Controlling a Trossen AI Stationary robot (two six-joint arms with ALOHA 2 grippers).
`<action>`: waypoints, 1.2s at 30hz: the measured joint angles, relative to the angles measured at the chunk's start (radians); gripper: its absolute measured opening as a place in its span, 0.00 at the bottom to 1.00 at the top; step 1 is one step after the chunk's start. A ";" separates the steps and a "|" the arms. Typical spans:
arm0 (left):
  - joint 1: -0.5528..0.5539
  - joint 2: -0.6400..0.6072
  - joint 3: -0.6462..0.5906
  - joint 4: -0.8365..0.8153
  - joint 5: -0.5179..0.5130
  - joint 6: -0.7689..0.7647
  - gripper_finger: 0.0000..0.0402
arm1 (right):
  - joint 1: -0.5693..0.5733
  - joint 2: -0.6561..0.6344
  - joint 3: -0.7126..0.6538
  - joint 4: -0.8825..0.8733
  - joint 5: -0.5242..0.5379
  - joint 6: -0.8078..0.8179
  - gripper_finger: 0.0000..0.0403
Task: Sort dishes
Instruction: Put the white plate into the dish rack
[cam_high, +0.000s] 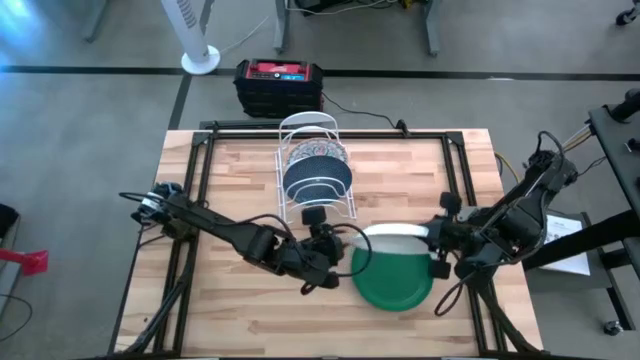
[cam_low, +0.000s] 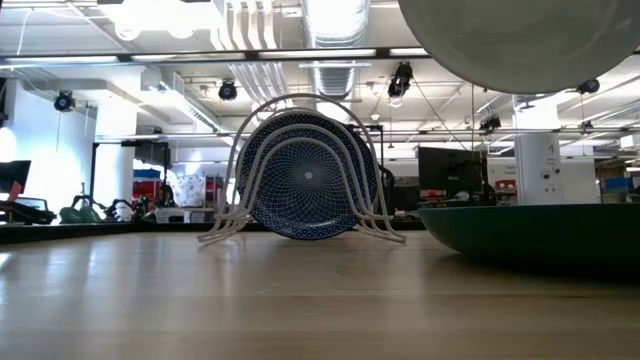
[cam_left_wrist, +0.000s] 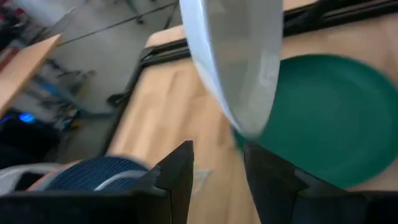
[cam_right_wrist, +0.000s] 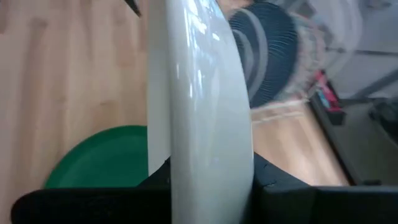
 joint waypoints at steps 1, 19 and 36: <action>0.000 -0.012 0.000 -0.038 -0.021 -0.018 0.32 | -0.013 -0.009 -0.003 -0.014 0.017 0.014 0.14; 0.004 -0.370 -0.181 -0.252 -0.301 -0.120 0.33 | -0.421 -0.309 -0.192 0.360 -0.121 -0.484 0.14; 0.033 -0.636 -0.483 0.131 -0.253 0.175 0.32 | -1.010 -0.465 -0.488 0.791 -0.696 -0.813 0.14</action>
